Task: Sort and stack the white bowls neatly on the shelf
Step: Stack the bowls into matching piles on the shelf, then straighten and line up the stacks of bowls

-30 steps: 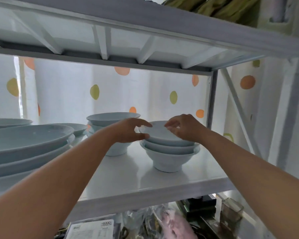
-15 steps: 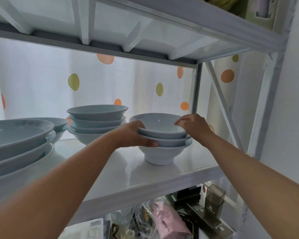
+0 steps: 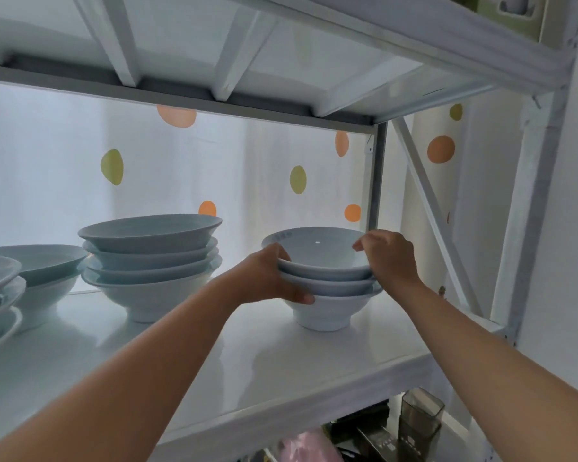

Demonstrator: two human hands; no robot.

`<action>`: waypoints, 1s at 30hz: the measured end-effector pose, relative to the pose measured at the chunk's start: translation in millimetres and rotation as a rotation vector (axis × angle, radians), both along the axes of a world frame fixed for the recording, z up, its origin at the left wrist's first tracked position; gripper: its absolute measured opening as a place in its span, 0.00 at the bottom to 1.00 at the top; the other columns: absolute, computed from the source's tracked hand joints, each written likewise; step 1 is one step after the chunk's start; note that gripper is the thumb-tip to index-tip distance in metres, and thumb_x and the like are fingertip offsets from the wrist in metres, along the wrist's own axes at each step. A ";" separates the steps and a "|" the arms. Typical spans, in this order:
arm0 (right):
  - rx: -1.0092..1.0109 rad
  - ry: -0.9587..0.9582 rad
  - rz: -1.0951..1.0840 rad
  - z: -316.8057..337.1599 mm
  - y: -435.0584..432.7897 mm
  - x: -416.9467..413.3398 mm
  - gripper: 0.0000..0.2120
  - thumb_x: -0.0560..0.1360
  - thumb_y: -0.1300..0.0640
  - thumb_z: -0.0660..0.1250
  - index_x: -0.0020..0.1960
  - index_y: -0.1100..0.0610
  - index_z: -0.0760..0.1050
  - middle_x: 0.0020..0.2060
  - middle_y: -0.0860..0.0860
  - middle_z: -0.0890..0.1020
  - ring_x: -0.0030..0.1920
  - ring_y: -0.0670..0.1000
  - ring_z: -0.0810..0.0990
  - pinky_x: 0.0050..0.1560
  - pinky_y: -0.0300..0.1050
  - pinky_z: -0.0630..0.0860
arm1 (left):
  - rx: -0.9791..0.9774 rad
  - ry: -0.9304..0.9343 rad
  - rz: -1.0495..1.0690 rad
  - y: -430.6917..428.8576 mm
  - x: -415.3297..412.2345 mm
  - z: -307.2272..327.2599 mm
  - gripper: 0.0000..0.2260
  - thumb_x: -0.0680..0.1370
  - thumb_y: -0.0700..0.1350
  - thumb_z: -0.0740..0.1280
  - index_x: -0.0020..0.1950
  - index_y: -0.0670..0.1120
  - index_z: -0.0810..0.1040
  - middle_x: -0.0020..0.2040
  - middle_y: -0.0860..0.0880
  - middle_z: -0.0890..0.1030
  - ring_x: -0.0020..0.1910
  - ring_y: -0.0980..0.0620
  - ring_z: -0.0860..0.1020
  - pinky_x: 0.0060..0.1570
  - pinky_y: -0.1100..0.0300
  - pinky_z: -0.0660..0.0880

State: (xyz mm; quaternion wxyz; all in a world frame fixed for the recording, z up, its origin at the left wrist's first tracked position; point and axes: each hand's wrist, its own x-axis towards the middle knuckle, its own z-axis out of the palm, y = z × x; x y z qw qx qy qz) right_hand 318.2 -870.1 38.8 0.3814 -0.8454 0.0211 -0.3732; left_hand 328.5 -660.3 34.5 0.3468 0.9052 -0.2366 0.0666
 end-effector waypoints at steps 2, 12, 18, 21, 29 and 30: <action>0.030 -0.034 -0.014 -2.4 -14.1 14.5 0.15 0.77 0.62 0.55 0.46 0.65 0.81 0.48 0.56 0.83 0.44 0.52 0.73 0.47 0.41 0.65 | -0.042 0.000 0.010 -16.5 16.7 -5.9 0.27 0.61 0.52 0.80 0.52 0.49 0.69 0.47 0.54 0.74 0.46 0.54 0.73 0.41 0.62 0.71; -0.007 -0.034 0.064 0.2 -75.7 108.6 0.24 0.74 0.52 0.50 0.46 0.70 0.77 0.45 0.63 0.82 0.48 0.61 0.77 0.47 0.47 0.72 | -0.135 0.099 0.054 -78.8 102.7 -3.5 0.36 0.52 0.55 0.81 0.55 0.50 0.70 0.56 0.48 0.74 0.56 0.49 0.74 0.52 0.55 0.75; 0.074 -0.177 0.158 -22.4 -98.2 151.9 0.31 0.67 0.40 0.49 0.50 0.61 0.77 0.51 0.53 0.79 0.53 0.51 0.74 0.49 0.37 0.66 | -0.256 0.091 0.056 -101.0 145.2 -17.6 0.35 0.62 0.47 0.81 0.62 0.54 0.66 0.58 0.50 0.72 0.58 0.48 0.72 0.52 0.57 0.76; 0.015 -0.237 0.154 -38.5 -108.0 163.6 0.32 0.68 0.37 0.48 0.51 0.60 0.77 0.57 0.55 0.77 0.58 0.50 0.72 0.54 0.36 0.66 | -0.340 0.035 0.102 -110.8 152.4 -33.3 0.41 0.64 0.49 0.79 0.69 0.62 0.59 0.64 0.51 0.71 0.58 0.49 0.75 0.56 0.57 0.74; -0.167 -0.281 0.116 -51.2 -119.7 177.6 0.29 0.71 0.34 0.53 0.58 0.54 0.75 0.67 0.54 0.71 0.66 0.52 0.68 0.62 0.40 0.66 | -0.410 -0.017 0.238 -137.3 151.5 -52.7 0.40 0.77 0.49 0.67 0.75 0.62 0.40 0.72 0.48 0.68 0.68 0.51 0.69 0.52 0.72 0.61; -0.185 -0.278 0.118 -51.9 -120.9 177.4 0.30 0.70 0.33 0.53 0.59 0.53 0.74 0.67 0.54 0.71 0.66 0.52 0.68 0.62 0.41 0.66 | -0.398 -0.016 0.244 -136.3 150.3 -51.2 0.40 0.76 0.49 0.67 0.75 0.61 0.40 0.72 0.49 0.68 0.68 0.51 0.69 0.50 0.73 0.61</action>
